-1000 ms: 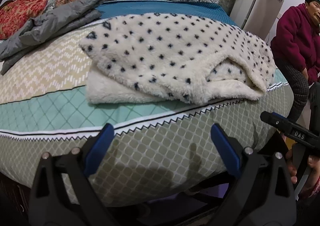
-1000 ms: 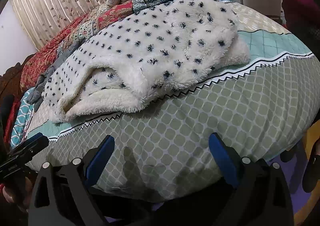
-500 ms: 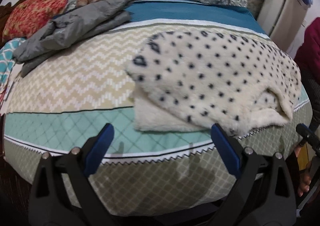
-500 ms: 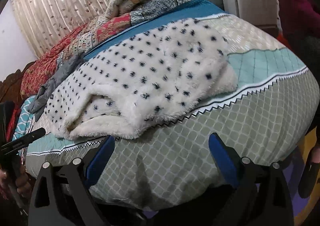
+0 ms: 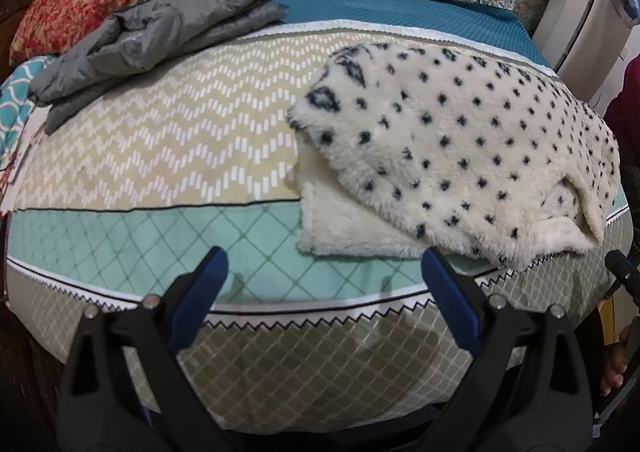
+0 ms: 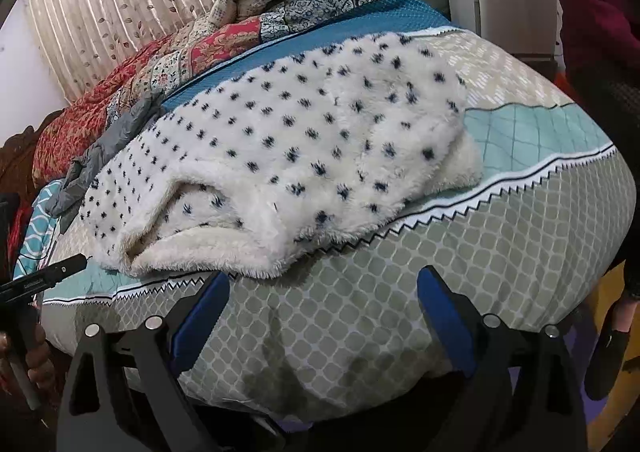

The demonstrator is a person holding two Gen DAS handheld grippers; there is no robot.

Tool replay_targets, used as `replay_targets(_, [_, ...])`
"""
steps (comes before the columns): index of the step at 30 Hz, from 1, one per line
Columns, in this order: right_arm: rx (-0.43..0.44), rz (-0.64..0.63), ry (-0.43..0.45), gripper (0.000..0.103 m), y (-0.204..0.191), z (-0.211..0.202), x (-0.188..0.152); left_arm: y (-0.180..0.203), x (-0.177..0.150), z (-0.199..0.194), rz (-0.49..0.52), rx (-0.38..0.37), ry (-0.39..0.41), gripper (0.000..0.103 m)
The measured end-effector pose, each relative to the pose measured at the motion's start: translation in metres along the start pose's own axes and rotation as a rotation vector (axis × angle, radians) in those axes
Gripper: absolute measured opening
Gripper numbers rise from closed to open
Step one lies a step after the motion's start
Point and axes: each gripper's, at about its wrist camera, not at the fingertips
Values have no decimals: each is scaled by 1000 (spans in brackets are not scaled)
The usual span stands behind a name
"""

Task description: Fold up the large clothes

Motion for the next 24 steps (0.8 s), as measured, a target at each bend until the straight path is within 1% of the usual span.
replay_targets(6, [-18,15,9,95,3,-1,7,-4,-1,10,-9,0,-23,93])
replay_targets(12, [-20,12,2,95,4,0,5,-6,-3,16,-13,6,-43,93])
replay_targets(14, [-19,13,6,95,4,-1,5,-8,-2,14,-12,-4,-41,93])
replay_targets(16, [-15,14,16,96,5,-5,7,-15,1,7,-15,-24,-27,93])
replay_targets(19, [11,7,58,96,9,-20,15,-34,9,-13,-53,-60,38,93])
replay_targets(20, [19,0,78,96,10,-25,21,-41,14,-21,-67,-73,61,93])
replay_targets(22, [54,0,95,96,16,-30,34,-51,26,-28,-74,-75,90,93])
replay_targets(23, [78,7,92,96,21,-29,45,-55,37,-28,-68,-72,98,95])
replay_targets(24, [102,16,75,96,26,-25,55,-56,45,-26,-57,-86,99,97])
Point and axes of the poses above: each gripper's, at about its wrist camera, not at the fingertips, and z roughly the way its jaws point, y to its right, x to its top, and after that the axes turned 4 degrees about z, right-handed
